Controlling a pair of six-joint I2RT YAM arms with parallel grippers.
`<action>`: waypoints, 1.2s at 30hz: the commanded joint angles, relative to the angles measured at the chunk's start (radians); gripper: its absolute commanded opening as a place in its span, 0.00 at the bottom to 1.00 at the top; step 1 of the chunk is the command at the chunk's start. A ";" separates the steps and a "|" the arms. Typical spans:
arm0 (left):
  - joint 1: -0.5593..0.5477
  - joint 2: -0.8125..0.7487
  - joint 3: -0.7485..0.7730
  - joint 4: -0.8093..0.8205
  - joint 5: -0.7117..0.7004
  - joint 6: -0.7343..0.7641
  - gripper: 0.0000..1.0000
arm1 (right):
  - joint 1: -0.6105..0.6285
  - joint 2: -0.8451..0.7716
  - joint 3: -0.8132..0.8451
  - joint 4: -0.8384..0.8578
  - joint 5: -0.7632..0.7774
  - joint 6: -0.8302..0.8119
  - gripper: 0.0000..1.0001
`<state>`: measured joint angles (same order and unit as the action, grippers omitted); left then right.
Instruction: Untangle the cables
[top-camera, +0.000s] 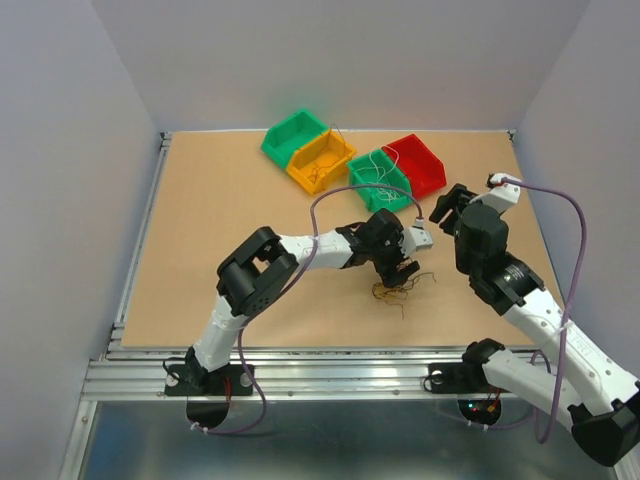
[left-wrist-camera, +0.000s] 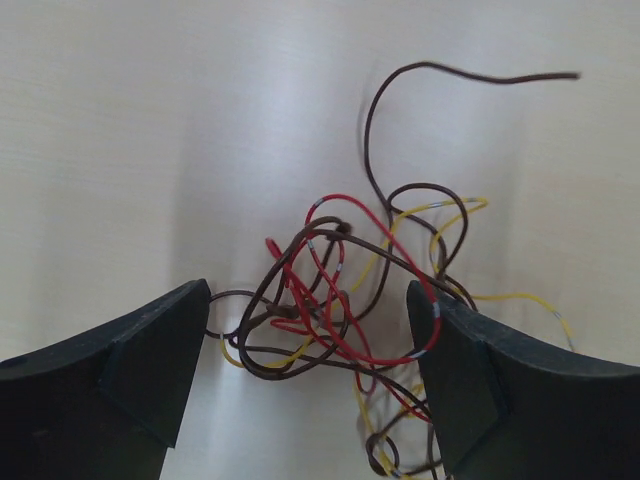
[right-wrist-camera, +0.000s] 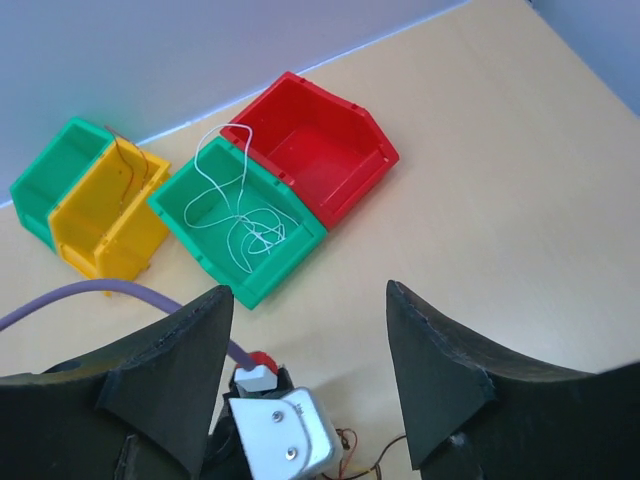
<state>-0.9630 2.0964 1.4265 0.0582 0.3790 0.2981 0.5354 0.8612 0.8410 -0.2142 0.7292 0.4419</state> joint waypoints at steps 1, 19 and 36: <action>-0.008 0.028 0.057 -0.046 -0.051 -0.007 0.81 | -0.005 -0.050 -0.033 0.022 0.047 0.000 0.68; 0.171 -0.441 -0.141 -0.090 0.184 0.108 0.00 | -0.005 -0.022 -0.049 0.053 -0.158 -0.084 0.65; 0.288 -0.636 -0.189 -0.090 0.239 0.064 0.00 | -0.005 0.022 -0.172 0.486 -1.016 -0.278 0.77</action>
<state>-0.6849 1.4834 1.2411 -0.0490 0.6014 0.3836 0.5354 0.8425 0.6868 0.0956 -0.0578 0.2062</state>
